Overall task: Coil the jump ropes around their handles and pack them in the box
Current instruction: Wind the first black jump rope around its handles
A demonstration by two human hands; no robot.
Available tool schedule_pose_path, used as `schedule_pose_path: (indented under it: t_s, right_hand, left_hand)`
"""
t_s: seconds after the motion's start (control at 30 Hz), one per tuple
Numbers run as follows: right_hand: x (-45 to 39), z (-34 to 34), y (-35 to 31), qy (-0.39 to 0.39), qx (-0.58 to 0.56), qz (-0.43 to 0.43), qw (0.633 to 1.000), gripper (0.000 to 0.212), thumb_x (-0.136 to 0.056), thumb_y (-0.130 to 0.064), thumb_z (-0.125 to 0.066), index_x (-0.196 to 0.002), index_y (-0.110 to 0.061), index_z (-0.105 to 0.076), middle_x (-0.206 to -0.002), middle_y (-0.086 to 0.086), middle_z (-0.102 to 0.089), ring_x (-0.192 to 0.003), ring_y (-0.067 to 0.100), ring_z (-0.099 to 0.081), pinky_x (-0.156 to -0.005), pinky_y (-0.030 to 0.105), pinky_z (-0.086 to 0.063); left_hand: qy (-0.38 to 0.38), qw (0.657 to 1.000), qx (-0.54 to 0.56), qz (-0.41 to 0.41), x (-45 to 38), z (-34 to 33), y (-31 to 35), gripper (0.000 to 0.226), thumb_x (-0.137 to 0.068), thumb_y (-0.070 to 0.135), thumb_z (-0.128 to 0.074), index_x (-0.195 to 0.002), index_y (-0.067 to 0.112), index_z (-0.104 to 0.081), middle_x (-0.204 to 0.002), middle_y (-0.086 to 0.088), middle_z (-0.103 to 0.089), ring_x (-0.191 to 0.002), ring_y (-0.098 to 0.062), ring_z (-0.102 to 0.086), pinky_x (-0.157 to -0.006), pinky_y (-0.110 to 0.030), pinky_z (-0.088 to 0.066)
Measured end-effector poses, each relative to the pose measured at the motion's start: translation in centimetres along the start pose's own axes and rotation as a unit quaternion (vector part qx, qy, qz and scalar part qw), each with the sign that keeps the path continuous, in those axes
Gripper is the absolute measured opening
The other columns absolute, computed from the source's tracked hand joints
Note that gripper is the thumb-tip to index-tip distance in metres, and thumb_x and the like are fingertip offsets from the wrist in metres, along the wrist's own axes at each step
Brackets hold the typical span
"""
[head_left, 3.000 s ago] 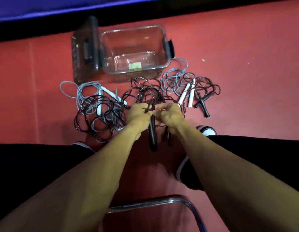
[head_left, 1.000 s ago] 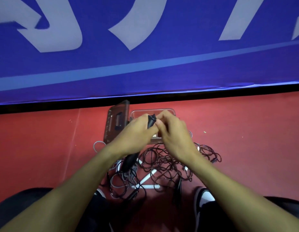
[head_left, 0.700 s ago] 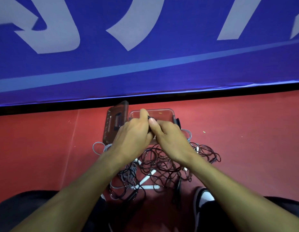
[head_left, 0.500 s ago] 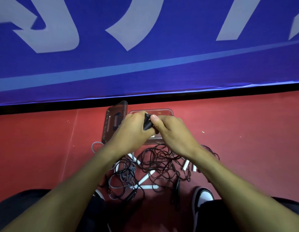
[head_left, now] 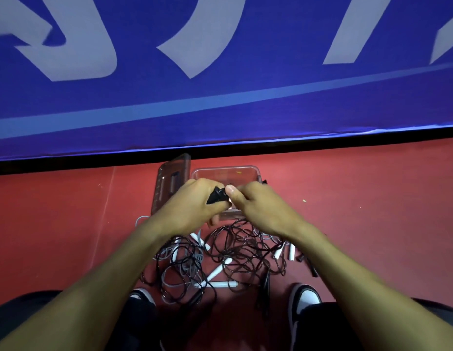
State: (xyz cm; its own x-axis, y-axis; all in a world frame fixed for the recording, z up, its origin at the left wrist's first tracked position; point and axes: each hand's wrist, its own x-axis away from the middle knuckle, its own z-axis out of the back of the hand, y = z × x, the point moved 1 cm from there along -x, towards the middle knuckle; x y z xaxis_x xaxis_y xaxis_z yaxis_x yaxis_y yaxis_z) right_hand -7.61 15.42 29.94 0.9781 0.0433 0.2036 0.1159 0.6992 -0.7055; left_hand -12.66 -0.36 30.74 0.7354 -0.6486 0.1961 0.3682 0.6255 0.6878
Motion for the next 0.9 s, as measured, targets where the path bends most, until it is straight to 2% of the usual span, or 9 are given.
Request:
schedule_pose_path:
  t_s: [0.1,0.2,0.4,0.5,0.6,0.63,0.7,0.8,0.9]
  right_hand:
    - [0.6,-0.9,-0.7,-0.006,-0.025,-0.034,0.999,0.066,-0.099,-0.067,-0.026,-0.058,-0.017,-0.038,-0.051,-0.005,-0.036,-0.042,0.008,-0.031,-0.047,0.022,-0.028]
    - [0.4,-1.1,-0.4,0.012,-0.109,-0.080,0.991,0.062,-0.101,-0.061,-0.034,-0.054,-0.020,-0.037,-0.048,-0.008,-0.032,-0.040,0.009,-0.026,-0.043,0.023,-0.024]
    - [-0.7,0.1,0.5,0.015,-0.149,-0.053,0.987,0.046,-0.105,-0.037,-0.041,-0.064,-0.018,-0.050,-0.044,-0.010,-0.038,-0.040,0.004,-0.031,-0.050,0.029,-0.026]
    - [-0.3,0.8,0.4,0.003,-0.181,-0.010,0.983,0.052,-0.108,-0.033,-0.037,-0.065,-0.015,-0.060,-0.045,-0.003,-0.048,-0.039,0.001,-0.039,-0.046,0.015,-0.028]
    - [-0.2,1.4,0.1,0.008,-0.223,0.008,0.975,0.053,-0.110,-0.036,-0.032,-0.075,-0.019,-0.068,-0.046,-0.015,-0.056,-0.045,-0.003,-0.052,-0.051,0.008,-0.037]
    - [-0.2,1.4,0.1,0.012,-0.220,0.016,0.975,0.054,-0.109,-0.040,-0.032,-0.078,-0.018,-0.069,-0.055,-0.014,-0.064,-0.055,-0.002,-0.061,-0.061,0.011,-0.044]
    - [-0.3,1.1,0.3,0.044,-0.130,0.013,0.990,0.059,-0.106,-0.054,-0.029,-0.077,-0.019,-0.067,-0.070,-0.004,-0.071,-0.074,0.011,-0.068,-0.075,0.030,-0.051]
    - [0.0,0.5,0.4,0.093,-0.006,-0.031,0.995,0.068,-0.101,-0.066,-0.021,-0.059,-0.019,-0.047,-0.054,-0.004,-0.053,-0.057,0.018,-0.053,-0.060,0.035,-0.040]
    - [0.0,-0.3,0.2,0.030,-0.137,-0.088,0.986,0.070,-0.094,-0.077,-0.017,-0.056,-0.021,-0.038,-0.045,-0.009,-0.035,-0.043,0.011,-0.032,-0.055,0.031,-0.028]
  left_hand:
    - [0.055,0.988,-0.141,-0.004,0.0,-1.1,-0.3,0.017,-0.100,0.025,-0.052,-0.084,0.027,-0.046,-0.068,0.008,-0.054,-0.074,-0.025,-0.060,-0.060,-0.036,-0.038]
    - [0.095,0.979,-0.181,-0.024,0.0,-1.8,0.1,0.015,-0.101,0.025,-0.044,-0.089,0.022,-0.036,-0.075,0.007,-0.045,-0.077,-0.033,-0.056,-0.062,-0.039,-0.032]
    - [-0.003,1.000,-0.006,0.012,-0.3,-2.2,0.7,0.017,-0.102,0.032,-0.049,-0.096,0.020,-0.038,-0.083,0.000,-0.060,-0.073,-0.023,-0.059,-0.067,-0.046,-0.049]
    - [-0.030,0.996,0.089,0.006,-0.3,-0.7,1.0,0.011,-0.098,0.031,-0.063,-0.098,0.022,-0.057,-0.079,0.001,-0.075,-0.071,-0.010,-0.068,-0.071,-0.038,-0.054]
    - [-0.068,0.981,0.181,-0.017,-0.1,0.0,0.8,0.011,-0.099,0.028,-0.064,-0.093,0.020,-0.065,-0.074,-0.004,-0.076,-0.067,-0.011,-0.068,-0.073,-0.031,-0.047]
    - [-0.069,0.974,0.216,-0.019,-0.1,0.0,0.8,0.008,-0.100,0.026,-0.062,-0.097,0.019,-0.064,-0.071,-0.005,-0.074,-0.066,-0.017,-0.069,-0.072,-0.032,-0.050]
    - [-0.065,0.965,0.253,-0.019,-0.1,-0.5,0.6,0.005,-0.102,0.024,-0.060,-0.107,0.023,-0.061,-0.066,-0.004,-0.063,-0.059,-0.019,-0.063,-0.063,-0.034,-0.052]
    - [-0.011,0.984,0.173,-0.035,-0.4,-1.6,0.4,0.007,-0.104,0.023,-0.054,-0.101,0.028,-0.056,-0.068,0.017,-0.055,-0.059,-0.002,-0.050,-0.061,-0.028,-0.043]
    - [0.048,0.998,0.045,-0.023,-0.2,-2.2,0.4,0.007,-0.103,0.031,-0.050,-0.098,0.026,-0.048,-0.079,0.015,-0.056,-0.069,-0.007,-0.054,-0.065,-0.033,-0.040]
